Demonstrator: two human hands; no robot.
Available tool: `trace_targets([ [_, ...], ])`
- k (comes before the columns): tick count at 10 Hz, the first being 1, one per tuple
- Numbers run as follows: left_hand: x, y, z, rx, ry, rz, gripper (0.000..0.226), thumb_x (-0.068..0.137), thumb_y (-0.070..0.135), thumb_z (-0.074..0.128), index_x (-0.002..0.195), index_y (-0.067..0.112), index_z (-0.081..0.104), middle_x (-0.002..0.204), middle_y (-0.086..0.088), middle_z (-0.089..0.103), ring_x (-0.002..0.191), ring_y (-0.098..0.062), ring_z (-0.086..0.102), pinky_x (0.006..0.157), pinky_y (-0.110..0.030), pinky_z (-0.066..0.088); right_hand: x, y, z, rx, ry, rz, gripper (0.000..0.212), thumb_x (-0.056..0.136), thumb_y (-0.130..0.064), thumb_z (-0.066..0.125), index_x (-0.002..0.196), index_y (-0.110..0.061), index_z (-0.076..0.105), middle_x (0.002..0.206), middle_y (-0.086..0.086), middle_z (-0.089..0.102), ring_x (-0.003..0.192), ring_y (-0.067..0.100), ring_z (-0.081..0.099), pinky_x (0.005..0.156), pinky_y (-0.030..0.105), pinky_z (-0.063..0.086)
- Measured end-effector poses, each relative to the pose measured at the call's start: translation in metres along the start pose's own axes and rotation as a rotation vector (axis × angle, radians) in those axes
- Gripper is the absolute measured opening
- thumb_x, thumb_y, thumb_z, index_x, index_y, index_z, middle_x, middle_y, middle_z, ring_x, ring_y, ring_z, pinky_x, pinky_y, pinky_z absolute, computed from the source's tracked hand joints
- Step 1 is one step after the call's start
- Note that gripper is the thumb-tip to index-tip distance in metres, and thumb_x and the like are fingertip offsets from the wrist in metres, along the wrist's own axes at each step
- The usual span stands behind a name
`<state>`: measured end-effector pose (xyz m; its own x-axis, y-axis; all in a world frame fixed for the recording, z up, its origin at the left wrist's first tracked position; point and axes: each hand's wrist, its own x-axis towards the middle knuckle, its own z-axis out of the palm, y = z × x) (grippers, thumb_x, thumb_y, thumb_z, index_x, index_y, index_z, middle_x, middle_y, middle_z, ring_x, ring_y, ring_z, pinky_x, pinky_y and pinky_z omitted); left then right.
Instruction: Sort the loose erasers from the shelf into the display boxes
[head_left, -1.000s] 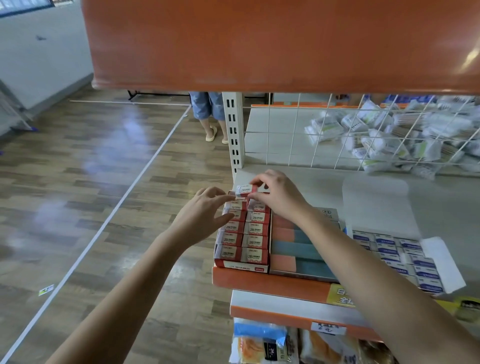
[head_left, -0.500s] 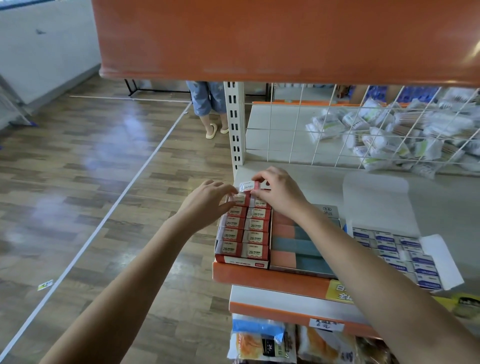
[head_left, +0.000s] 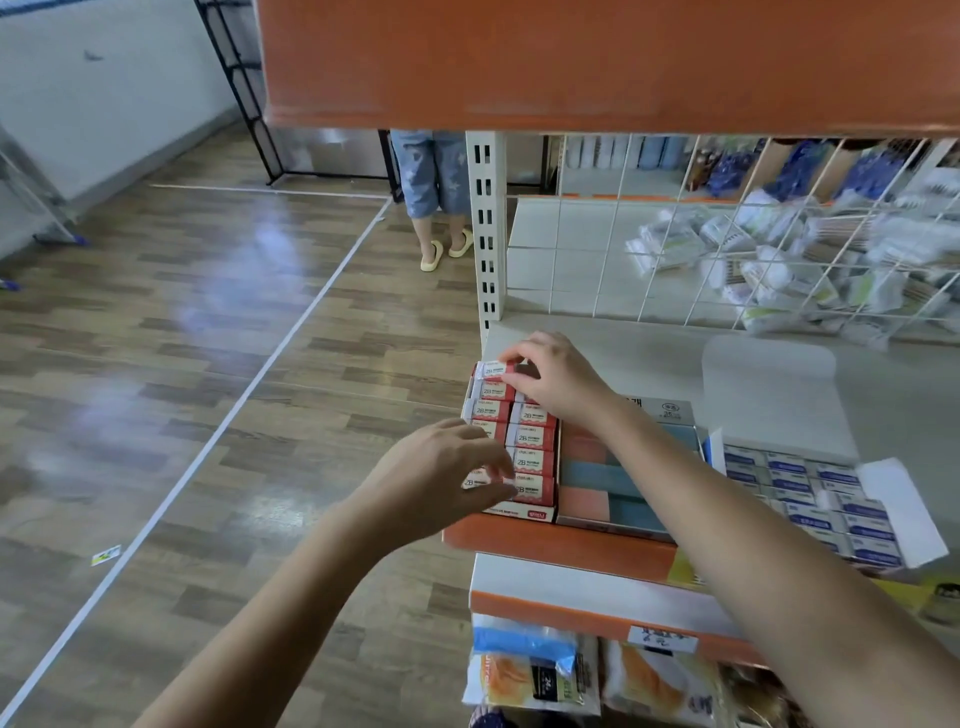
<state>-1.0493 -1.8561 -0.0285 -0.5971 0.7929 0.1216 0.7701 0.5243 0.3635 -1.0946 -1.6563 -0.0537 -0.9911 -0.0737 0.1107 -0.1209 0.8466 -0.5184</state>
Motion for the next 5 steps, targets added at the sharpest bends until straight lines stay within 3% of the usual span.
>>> trace_targets([
  [1, -0.002, 0.003, 0.002, -0.031, -0.046, 0.037, 0.013, 0.083, 0.036, 0.068, 0.091, 0.025, 0.069, 0.089, 0.012, 0.067, 0.084, -0.003, 0.056, 0.070, -0.010, 0.038, 0.002, -0.002, 0.003, 0.003, 0.014, 0.027, 0.029, 0.092, -0.030, 0.055, 0.115, -0.013, 0.061, 0.113, 0.003, 0.055, 0.113, 0.017, 0.043, 0.088, 0.022, 0.029],
  [3, -0.004, 0.000, 0.009, 0.021, -0.108, 0.052, 0.019, 0.089, 0.036, 0.059, 0.102, 0.025, 0.067, 0.103, 0.010, 0.066, 0.097, -0.005, 0.054, 0.080, -0.018, 0.043, 0.005, -0.005, 0.011, -0.012, 0.097, 0.066, 0.017, 0.091, -0.022, 0.057, 0.098, -0.009, 0.066, 0.104, 0.004, 0.058, 0.108, 0.019, 0.046, 0.084, 0.021, 0.030],
  [5, 0.017, -0.002, -0.001, -0.036, -0.087, 0.102, 0.012, 0.087, 0.028, 0.063, 0.093, 0.020, 0.070, 0.089, 0.007, 0.068, 0.081, -0.006, 0.059, 0.074, -0.027, 0.053, 0.006, -0.009, 0.006, -0.003, 0.052, 0.096, 0.020, 0.092, -0.024, 0.055, 0.104, -0.011, 0.065, 0.109, 0.004, 0.058, 0.110, 0.018, 0.046, 0.088, 0.024, 0.033],
])
